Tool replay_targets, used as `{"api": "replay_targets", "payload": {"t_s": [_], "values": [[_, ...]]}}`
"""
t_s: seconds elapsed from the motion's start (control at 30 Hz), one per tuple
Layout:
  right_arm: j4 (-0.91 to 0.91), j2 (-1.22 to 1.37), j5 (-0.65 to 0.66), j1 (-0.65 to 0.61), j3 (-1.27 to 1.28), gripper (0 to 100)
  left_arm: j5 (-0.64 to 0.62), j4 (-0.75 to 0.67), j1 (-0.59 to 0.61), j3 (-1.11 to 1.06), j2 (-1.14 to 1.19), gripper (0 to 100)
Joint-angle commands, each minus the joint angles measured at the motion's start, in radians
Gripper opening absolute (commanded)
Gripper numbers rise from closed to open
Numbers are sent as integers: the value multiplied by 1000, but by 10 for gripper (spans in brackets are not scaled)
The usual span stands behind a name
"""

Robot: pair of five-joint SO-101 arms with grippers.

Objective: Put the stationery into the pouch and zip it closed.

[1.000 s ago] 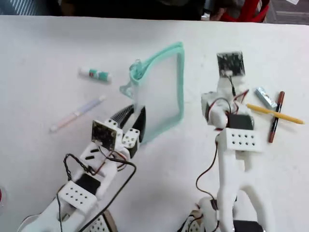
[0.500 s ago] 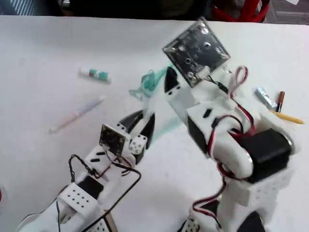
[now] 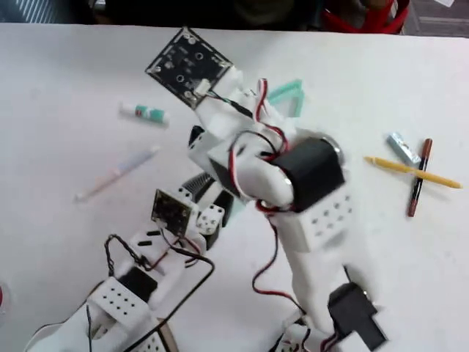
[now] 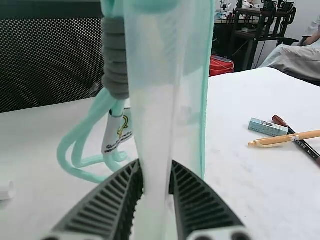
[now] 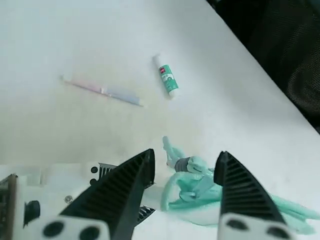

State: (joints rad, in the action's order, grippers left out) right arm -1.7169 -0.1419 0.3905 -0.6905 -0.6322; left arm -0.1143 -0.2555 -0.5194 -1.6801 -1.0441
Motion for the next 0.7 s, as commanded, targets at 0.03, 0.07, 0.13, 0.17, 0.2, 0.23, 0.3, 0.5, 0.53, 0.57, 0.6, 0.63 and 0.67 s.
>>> {"api": "replay_targets", "payload": {"t_s": [0.03, 0.07, 0.13, 0.17, 0.2, 0.23, 0.3, 0.5, 0.53, 0.57, 0.6, 0.63, 0.67], "values": [[-2, 74, -3, 2, -6, 203, -5, 31, -30, -2, 31, 26], [-2, 91, -3, 24, -9, 203, -5, 31, -30, -2, 31, 26], [-2, 111, 0, 62, -14, 203, -5, 31, -30, -2, 31, 26], [-2, 119, 0, 87, -25, 203, -5, 31, -30, -2, 31, 26], [-2, 120, 11, 108, -32, 203, -5, 31, -30, -2, 31, 26], [-2, 120, 29, 124, -34, 202, -5, 31, -30, -2, 31, 26], [-5, 120, 60, 136, -34, 202, -5, 31, -30, -2, 31, 26], [-2, 128, 91, 139, 18, 181, -5, 29, -30, -2, 31, 26], [-2, 128, 123, 139, 23, 146, -5, 29, -30, -2, 31, 26], [-2, 128, 153, 140, 25, 100, -5, 29, -30, -2, 31, 26], [-2, 128, 176, 140, 25, 47, -5, 29, -30, -2, 31, 26], [-2, 124, 198, 140, 26, 9, -5, 29, -30, -2, 31, 26], [-4, 122, 207, 142, 26, 19, -5, 29, -30, -2, 31, 26]]}}
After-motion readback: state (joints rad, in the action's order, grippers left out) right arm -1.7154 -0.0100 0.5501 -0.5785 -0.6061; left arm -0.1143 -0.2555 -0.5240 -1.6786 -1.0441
